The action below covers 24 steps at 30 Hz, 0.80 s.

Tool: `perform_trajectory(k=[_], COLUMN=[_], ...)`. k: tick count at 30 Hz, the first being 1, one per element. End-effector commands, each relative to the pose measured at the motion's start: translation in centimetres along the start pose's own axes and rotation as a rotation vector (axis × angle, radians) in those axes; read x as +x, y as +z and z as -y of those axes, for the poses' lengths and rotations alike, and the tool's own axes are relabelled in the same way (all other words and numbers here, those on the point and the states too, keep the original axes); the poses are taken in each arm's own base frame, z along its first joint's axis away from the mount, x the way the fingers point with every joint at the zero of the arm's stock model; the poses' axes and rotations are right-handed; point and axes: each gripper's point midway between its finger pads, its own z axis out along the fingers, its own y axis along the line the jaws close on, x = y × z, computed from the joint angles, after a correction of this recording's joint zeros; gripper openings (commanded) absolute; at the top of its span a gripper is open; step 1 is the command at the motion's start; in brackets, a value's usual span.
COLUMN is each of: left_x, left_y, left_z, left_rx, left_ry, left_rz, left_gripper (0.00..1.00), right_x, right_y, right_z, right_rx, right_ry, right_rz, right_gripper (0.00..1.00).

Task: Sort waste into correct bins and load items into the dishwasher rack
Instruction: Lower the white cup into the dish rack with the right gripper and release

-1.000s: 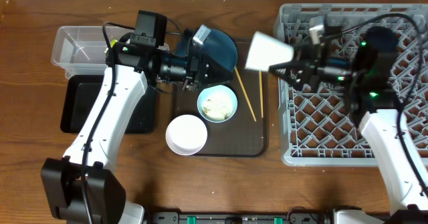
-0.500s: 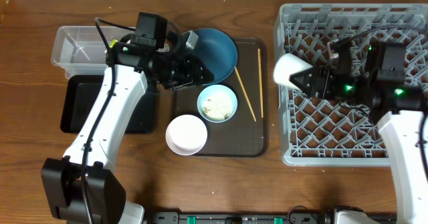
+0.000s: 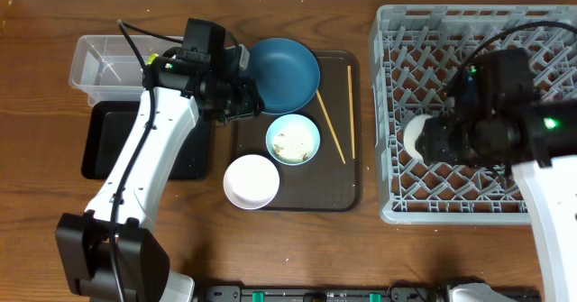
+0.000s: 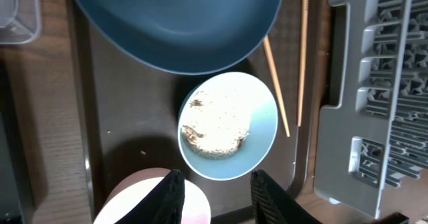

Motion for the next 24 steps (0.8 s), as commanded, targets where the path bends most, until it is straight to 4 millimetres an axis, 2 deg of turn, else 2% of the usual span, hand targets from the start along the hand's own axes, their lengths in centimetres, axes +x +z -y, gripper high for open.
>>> perform_trajectory(k=[1,11,20,22,24], left_x=[-0.2,0.0,0.2,0.2,0.3], left_y=[-0.1,-0.1,-0.2,-0.2,-0.2], left_z=[-0.3,-0.5,-0.7,-0.7,-0.7], left_rx=[-0.025,-0.035,-0.044,-0.045,-0.046], left_ry=[0.016,0.012,0.009,0.008,0.007], left_rz=[0.008,0.0,-0.005,-0.008,-0.011], left_gripper=[0.36,0.36,0.36,0.36,0.36], right_x=[0.0,0.1,1.0,1.4,1.6], right_y=[1.5,7.7,12.0,12.6,12.8], right_z=[0.7,1.4,2.0,2.1,2.2], right_rx=[0.061,0.124,0.153,0.158,0.16], right_ry=[0.025,0.032,0.033,0.035,0.035], right_rz=[-0.066,-0.306,-0.435,-0.454,-0.463], right_gripper=[0.41,0.42,0.43,0.49,0.64])
